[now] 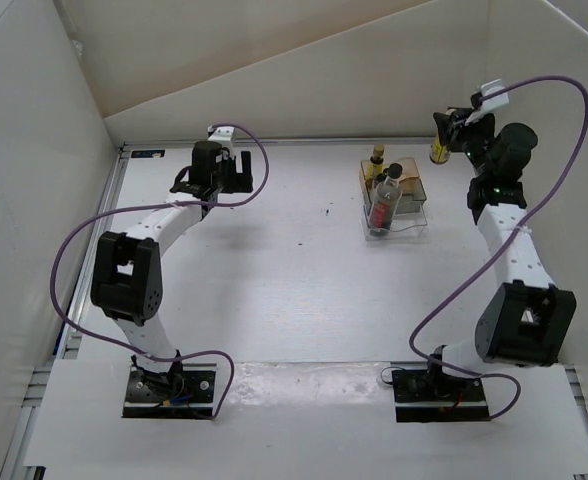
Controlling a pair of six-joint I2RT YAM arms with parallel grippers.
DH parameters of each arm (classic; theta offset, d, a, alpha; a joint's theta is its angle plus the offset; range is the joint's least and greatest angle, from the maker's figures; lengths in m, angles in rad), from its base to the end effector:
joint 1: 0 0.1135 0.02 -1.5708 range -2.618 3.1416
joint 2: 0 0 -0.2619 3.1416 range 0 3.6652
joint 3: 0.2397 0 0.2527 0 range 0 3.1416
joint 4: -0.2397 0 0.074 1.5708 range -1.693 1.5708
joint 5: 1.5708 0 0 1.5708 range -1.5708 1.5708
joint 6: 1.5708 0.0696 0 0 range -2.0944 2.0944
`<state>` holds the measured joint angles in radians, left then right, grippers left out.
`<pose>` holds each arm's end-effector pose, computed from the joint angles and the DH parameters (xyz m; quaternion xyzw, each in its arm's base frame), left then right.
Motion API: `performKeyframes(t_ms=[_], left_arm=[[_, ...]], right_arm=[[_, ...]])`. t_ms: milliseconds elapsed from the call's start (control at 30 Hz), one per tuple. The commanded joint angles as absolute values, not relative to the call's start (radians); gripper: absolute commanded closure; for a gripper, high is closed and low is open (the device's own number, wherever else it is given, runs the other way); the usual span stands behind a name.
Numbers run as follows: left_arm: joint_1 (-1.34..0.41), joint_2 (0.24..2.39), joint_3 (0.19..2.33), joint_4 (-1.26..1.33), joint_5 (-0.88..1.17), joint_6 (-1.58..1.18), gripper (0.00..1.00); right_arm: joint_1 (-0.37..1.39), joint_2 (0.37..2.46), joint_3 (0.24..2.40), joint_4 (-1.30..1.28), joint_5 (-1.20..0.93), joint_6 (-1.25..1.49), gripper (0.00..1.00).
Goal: Organize the condiment bottles
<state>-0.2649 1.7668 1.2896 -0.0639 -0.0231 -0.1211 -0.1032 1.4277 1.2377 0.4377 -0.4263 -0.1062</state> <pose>0.4248 -0.1136 0.2370 0.0569 0.8685 -0.0846 0.4852 0.3692 -0.0093 0.4190 -0.1678 0.6002 0.0486 0.7805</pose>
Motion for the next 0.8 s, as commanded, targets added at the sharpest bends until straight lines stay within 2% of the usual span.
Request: performKeyframes(t_ms=[0,200,533,767], left_arm=[[-0.265,1.767,1.330,-0.072,-0.040,-0.106,0.00],[-0.256,1.790,1.342,-0.074,-0.041,-0.107,0.00],[-0.247,1.821,1.345,-0.069,-0.034,-0.118,0.00],[-0.249,1.827,1.351,-0.071,-0.035,-0.120,0.00]], right_arm=[[-0.124,1.512,1.223,0.606,-0.434,-0.049,1.00],[-0.133,1.630,1.229,0.684,-0.442,-0.006,1.00],[-0.120,1.689,1.206,0.695,-0.468,0.020,1.00],[-0.127,1.787,1.299,0.671,-0.492,0.041,1.00]])
